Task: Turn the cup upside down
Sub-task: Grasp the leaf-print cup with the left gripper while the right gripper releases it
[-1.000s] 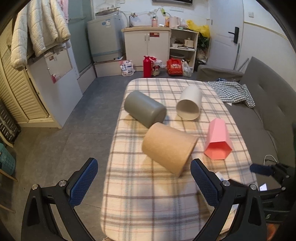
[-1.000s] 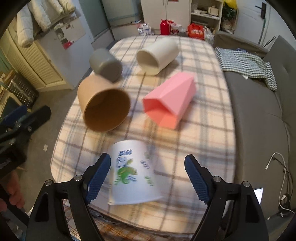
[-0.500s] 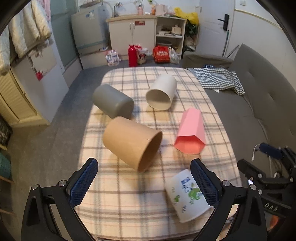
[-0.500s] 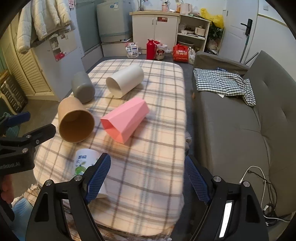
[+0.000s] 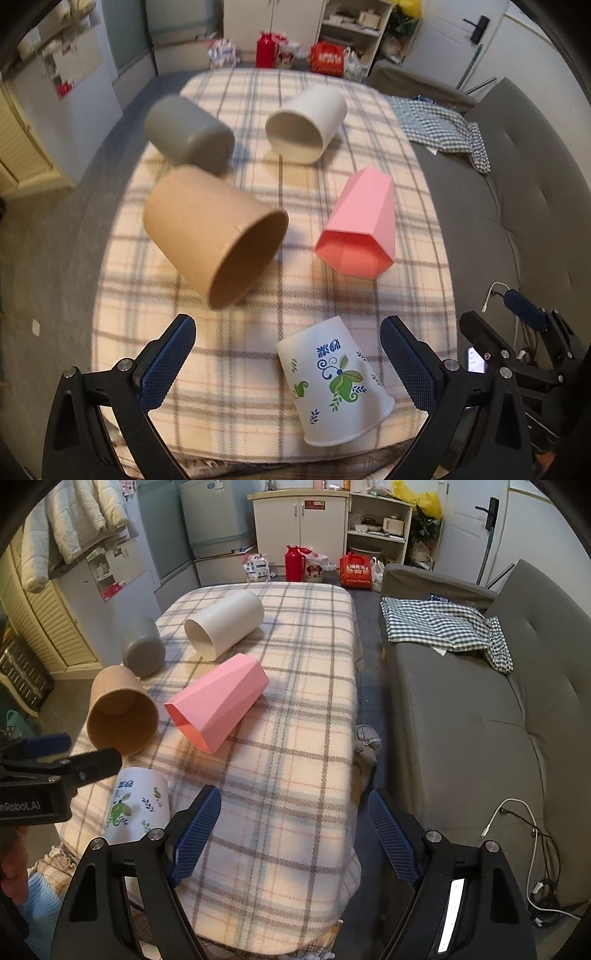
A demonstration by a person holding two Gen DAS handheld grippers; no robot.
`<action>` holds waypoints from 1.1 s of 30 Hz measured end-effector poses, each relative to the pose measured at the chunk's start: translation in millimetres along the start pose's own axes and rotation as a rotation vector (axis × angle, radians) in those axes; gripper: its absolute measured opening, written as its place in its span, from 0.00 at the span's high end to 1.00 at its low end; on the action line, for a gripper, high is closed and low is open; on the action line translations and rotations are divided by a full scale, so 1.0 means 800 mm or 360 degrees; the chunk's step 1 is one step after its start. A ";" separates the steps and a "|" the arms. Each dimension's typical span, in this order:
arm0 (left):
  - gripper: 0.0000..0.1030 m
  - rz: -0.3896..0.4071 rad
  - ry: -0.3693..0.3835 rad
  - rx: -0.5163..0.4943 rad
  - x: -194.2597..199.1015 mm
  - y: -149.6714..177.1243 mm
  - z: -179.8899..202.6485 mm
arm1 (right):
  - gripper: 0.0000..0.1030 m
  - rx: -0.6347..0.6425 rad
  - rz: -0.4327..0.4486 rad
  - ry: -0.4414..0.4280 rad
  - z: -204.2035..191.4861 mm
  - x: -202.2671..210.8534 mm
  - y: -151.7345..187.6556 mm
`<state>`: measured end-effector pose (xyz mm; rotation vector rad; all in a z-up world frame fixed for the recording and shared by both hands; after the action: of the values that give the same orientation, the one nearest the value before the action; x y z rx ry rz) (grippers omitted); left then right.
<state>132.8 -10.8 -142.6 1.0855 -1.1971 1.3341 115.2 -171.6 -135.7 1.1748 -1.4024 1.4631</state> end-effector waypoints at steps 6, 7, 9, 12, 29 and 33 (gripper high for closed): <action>0.00 -0.0148 0.0020 0.0032 -0.032 0.001 0.007 | 0.20 -0.0012 -0.0041 -0.0036 0.003 -0.016 -0.001; 0.01 -0.0162 0.0024 0.0028 -0.035 0.001 0.008 | 0.20 -0.0016 -0.0050 -0.0040 0.004 -0.019 -0.001; 0.02 -0.0207 0.0037 0.0027 -0.044 0.003 0.011 | 0.20 -0.0022 -0.0060 -0.0046 0.006 -0.024 -0.001; 0.02 -0.0254 0.0060 0.0042 -0.054 0.003 0.012 | 0.20 -0.0030 -0.0072 -0.0050 0.008 -0.028 -0.002; 0.37 -0.0224 0.0179 -0.0007 -0.035 0.002 0.015 | 0.20 -0.0018 -0.0044 -0.0029 0.003 -0.013 0.001; 0.37 -0.0088 0.0130 -0.0027 -0.009 -0.003 0.004 | 0.20 -0.0003 -0.0020 -0.0022 -0.005 -0.004 0.006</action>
<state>136.0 -15.0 -149.1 1.0352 -1.1089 1.3113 111.2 -168.2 -139.8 1.1924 -1.4030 1.4474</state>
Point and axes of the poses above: each gripper's, at about its wrist camera, not at the fingertips, and x roughly against the way its jaws point, z to its right, y to its underside, the point moved 8 cm from there along -x, roughly the way its jaws point, and after that the axes turned 15 degrees about -z, right-handed, at the moved point
